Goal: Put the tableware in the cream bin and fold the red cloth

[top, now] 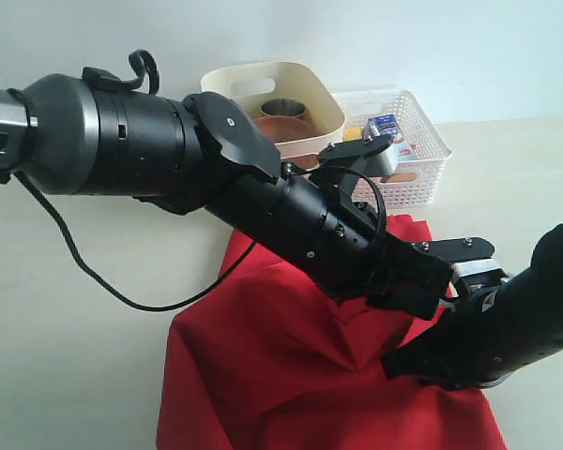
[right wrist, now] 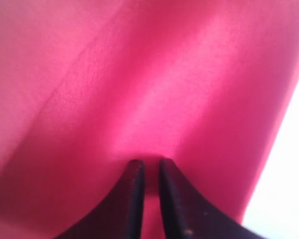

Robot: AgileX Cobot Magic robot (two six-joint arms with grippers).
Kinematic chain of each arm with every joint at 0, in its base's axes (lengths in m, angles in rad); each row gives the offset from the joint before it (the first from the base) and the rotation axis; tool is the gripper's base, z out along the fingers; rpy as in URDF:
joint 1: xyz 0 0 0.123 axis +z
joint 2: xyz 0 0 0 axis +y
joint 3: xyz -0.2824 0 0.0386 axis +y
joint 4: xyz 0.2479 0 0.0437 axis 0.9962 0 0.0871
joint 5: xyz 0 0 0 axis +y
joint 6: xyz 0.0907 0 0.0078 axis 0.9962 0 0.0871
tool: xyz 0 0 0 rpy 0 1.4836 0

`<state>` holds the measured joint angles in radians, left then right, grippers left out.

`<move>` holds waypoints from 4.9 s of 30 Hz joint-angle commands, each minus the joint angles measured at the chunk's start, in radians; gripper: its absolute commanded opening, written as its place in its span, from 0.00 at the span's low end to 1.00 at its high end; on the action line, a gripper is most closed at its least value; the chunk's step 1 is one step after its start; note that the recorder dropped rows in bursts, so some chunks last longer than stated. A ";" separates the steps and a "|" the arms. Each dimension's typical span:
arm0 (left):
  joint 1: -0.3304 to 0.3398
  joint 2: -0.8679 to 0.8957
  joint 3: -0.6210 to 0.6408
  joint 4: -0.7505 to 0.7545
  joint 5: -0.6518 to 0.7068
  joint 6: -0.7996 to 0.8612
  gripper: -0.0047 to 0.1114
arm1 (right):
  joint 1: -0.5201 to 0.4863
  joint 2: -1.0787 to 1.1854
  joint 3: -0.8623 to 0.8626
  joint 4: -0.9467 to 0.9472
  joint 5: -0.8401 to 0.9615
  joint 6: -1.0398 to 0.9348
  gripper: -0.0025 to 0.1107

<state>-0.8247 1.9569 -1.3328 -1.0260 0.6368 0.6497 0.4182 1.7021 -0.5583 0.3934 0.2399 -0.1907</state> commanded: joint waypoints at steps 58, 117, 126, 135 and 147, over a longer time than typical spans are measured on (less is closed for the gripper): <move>0.395 -0.053 0.171 -0.003 0.374 0.032 0.73 | -0.141 -0.281 -0.168 0.053 0.446 -0.141 0.63; 0.176 -0.218 0.364 0.114 0.584 0.218 0.63 | -0.234 -0.106 -0.193 -0.085 0.212 0.019 0.62; 0.176 -0.218 0.364 0.118 0.584 0.218 0.63 | -0.283 -0.014 -0.246 -0.257 0.113 0.191 0.64; 0.176 -0.218 0.364 0.118 0.531 0.201 0.63 | -0.309 0.143 -0.339 -0.135 0.181 0.043 0.67; 0.254 -0.284 0.364 0.180 0.375 0.101 0.63 | -0.309 0.218 -0.360 0.152 0.145 -0.252 0.17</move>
<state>-0.5987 1.7134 -0.9710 -0.8454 1.0309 0.7653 0.1136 1.9082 -0.9182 0.5305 0.4028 -0.4166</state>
